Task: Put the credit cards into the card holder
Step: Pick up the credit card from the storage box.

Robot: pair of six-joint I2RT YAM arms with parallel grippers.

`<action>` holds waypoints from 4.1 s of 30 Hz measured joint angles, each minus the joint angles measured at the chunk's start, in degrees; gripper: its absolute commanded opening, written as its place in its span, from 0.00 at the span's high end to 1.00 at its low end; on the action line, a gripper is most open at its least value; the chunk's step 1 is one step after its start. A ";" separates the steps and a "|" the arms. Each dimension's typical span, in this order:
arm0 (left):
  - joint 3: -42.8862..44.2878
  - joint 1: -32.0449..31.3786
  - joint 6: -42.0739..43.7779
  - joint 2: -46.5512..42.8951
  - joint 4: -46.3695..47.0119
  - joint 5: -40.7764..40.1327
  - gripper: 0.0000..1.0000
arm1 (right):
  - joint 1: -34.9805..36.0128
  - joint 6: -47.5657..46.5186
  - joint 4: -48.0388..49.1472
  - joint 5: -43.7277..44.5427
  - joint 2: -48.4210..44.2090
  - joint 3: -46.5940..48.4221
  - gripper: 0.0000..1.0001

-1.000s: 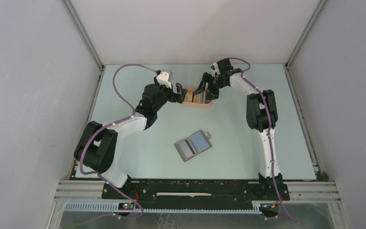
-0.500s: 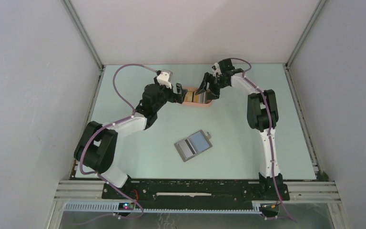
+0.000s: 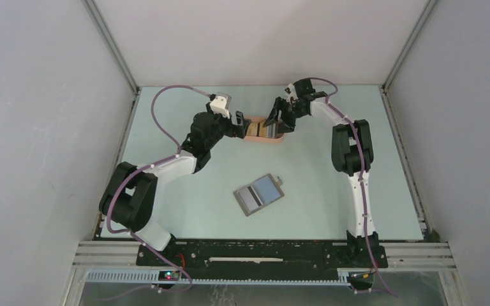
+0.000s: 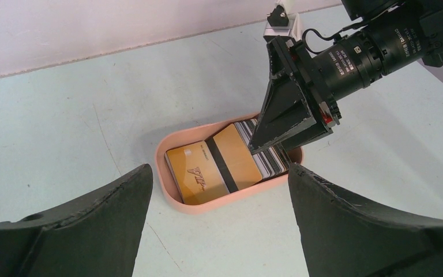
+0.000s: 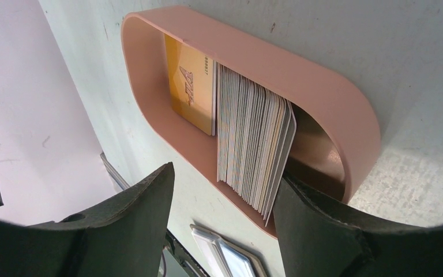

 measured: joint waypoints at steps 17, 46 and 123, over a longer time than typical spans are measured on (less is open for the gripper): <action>0.00 0.00 0.04 0.00 -0.07 0.00 0.09 | -1.07 -0.26 0.00 -1.38 0.00 0.00 0.35; 0.00 0.00 0.44 0.22 -0.87 0.00 0.09 | -2.01 -1.49 -0.20 -1.40 0.00 -0.57 0.44; 0.79 0.00 0.50 0.61 -1.27 -0.02 0.09 | -4.63 -3.02 -0.57 -1.03 -0.46 -2.69 0.98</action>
